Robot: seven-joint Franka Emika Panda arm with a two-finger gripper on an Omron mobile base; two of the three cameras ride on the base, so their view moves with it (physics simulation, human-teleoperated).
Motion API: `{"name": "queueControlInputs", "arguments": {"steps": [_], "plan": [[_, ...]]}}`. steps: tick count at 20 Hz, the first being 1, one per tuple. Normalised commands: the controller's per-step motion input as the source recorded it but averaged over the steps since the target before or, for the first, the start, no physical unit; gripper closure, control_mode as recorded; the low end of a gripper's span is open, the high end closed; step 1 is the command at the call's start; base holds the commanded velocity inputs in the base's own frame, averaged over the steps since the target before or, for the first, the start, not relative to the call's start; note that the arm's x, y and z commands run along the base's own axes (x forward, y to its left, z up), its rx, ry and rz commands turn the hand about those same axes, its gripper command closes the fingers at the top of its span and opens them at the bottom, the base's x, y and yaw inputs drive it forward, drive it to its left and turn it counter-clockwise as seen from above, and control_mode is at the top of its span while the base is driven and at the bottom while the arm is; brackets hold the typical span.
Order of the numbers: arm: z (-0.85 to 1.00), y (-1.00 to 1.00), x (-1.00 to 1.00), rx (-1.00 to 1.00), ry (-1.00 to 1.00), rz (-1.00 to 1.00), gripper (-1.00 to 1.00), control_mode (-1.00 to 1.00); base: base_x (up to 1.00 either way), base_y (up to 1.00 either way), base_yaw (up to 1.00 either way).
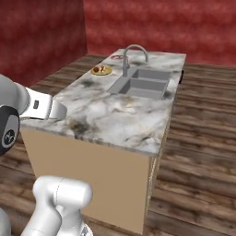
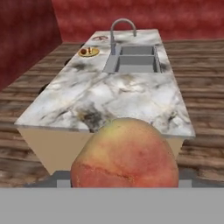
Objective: Pick up the apple and peach from the fridge and place one fruit on each plate on the dining counter.
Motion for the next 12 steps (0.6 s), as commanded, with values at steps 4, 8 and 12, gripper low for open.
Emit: {"name": "queueControlInputs", "arguments": {"steps": [4, 8, 12], "plan": [[0.0, 0.0, 0.0, 0.0, 0.0, 0.0, 1.0, 1.0, 0.02, 1.0, 0.15], [0.0, 0.0, 0.0, 0.0, 0.0, 0.0, 1.0, 1.0, 0.31, 1.0, -0.03], [0.0, 0.0, 0.0, 0.0, 0.0, 0.0, 1.0, 1.0, 0.3, 1.0, -0.05]]}}
